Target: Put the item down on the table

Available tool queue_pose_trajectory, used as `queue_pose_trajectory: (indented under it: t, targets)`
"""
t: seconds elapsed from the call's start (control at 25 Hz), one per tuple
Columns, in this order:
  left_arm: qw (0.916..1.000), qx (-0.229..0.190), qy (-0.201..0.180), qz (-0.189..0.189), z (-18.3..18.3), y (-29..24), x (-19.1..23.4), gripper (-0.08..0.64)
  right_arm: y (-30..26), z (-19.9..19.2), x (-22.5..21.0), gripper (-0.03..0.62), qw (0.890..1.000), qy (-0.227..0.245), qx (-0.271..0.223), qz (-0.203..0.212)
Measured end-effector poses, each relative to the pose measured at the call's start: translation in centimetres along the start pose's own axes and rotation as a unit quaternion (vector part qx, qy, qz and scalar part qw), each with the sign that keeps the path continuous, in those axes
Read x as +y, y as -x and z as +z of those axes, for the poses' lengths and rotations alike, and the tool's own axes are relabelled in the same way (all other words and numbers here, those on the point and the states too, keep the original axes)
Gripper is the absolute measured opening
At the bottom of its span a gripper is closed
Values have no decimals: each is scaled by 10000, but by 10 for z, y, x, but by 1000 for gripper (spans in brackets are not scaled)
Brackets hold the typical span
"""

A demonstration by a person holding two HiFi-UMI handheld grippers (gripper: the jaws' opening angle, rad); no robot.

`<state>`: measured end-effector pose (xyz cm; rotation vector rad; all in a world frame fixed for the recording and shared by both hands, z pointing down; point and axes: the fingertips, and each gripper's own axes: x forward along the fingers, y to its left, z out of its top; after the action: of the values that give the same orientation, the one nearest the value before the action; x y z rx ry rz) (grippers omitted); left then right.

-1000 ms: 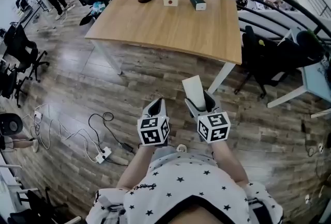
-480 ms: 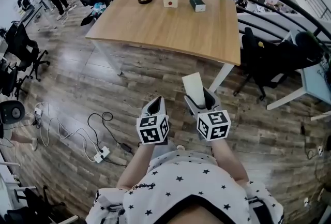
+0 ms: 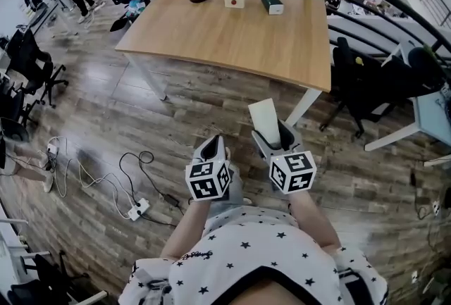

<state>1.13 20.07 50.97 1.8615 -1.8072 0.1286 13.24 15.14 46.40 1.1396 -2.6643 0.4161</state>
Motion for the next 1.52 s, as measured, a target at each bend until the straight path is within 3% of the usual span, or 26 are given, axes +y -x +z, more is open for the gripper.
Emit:
queue_pose_trajectory:
  t: [0.32, 1.08, 1.52]
  targets:
    - [9999, 25, -70, -109, 26, -54, 16, 14, -49, 22, -27, 302, 9999, -68, -123, -69]
    - [9983, 138, -161, -551, 143, -207, 86, 14, -217, 104, -75, 302, 9982, -33, -185, -562]
    - [9940, 303, -453, -948, 196, -305, 111, 14, -308, 134, -120, 302, 9951, -176, -248, -939]
